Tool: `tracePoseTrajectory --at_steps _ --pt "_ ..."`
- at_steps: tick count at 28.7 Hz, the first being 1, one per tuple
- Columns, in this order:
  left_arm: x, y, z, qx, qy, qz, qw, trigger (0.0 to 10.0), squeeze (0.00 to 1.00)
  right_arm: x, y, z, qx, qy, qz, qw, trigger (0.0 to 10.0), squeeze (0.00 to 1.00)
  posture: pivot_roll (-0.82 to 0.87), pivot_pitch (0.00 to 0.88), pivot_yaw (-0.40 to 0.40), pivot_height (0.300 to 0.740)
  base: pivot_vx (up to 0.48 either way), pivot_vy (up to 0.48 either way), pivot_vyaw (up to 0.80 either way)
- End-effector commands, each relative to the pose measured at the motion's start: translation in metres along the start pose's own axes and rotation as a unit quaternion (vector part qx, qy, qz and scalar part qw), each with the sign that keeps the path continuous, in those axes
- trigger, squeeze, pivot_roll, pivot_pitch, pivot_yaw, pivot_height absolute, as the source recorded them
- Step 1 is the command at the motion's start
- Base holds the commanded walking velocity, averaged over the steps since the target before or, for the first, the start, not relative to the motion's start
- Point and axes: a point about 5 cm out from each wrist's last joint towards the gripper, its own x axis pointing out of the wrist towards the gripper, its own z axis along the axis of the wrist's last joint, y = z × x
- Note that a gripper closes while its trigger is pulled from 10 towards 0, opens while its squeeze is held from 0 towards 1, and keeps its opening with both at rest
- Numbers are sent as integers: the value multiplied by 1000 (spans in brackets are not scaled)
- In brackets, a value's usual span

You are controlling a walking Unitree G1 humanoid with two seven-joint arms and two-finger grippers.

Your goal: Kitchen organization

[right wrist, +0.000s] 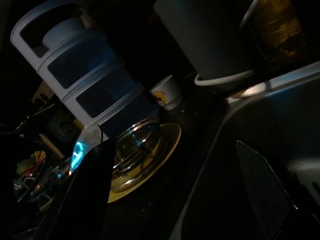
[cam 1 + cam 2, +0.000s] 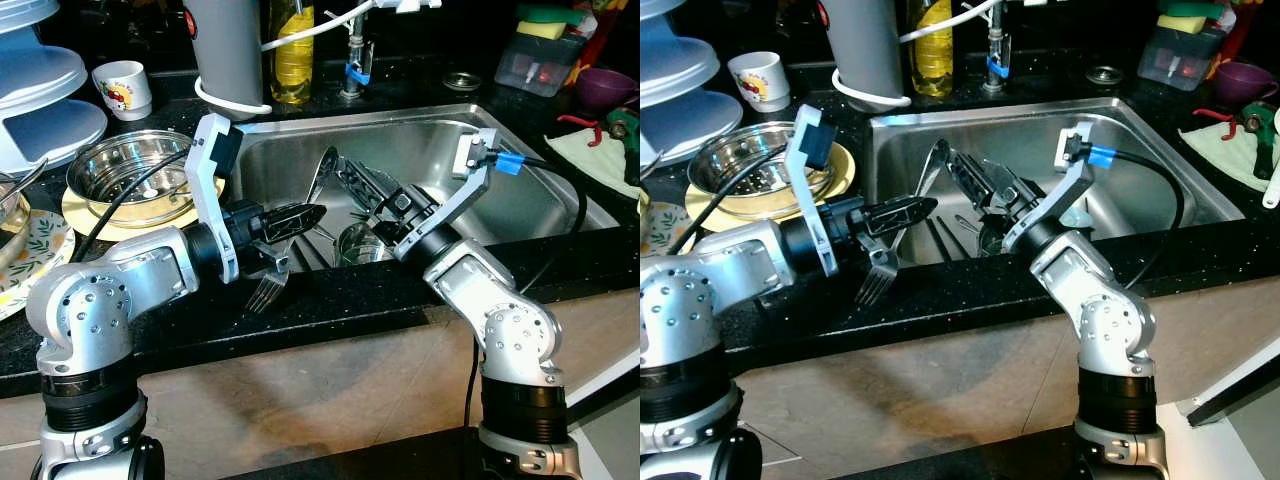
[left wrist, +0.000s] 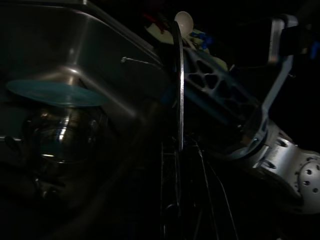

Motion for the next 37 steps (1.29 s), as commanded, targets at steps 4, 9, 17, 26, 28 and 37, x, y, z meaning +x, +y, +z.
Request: tracePoseTrajectory --at_steps 4,9,17,26,28,37 --pt "-2 -5 -6 -17 6 -17 1000 0 0 1 6 -5 -2 14 13 1000 10000 0 -63 144 -1 740 0 0 0" --pt "-2 -6 -12 -46 12 -27 998 0 0 1 11 -5 13 16 28 999 10000 0 -65 138 2 740 0 0 0" --pt "-2 3 -13 -61 -2 0 998 0 0 1 11 6 59 -33 29 997 10000 0 -65 129 2 740 0 0 0" --pt "0 -2 -16 -73 1 -12 997 0 0 1 19 2 63 -15 55 996 10000 0 -66 127 2 740 0 0 0" --pt "1 -3 -17 -75 4 -16 997 0 0 1 20 -2 50 0 58 997 10000 0 -66 127 2 740 0 0 0" --pt "3 -7 -19 -79 10 -34 996 0 0 1 20 -9 21 27 55 998 10000 0 -65 128 3 740 0 0 0"
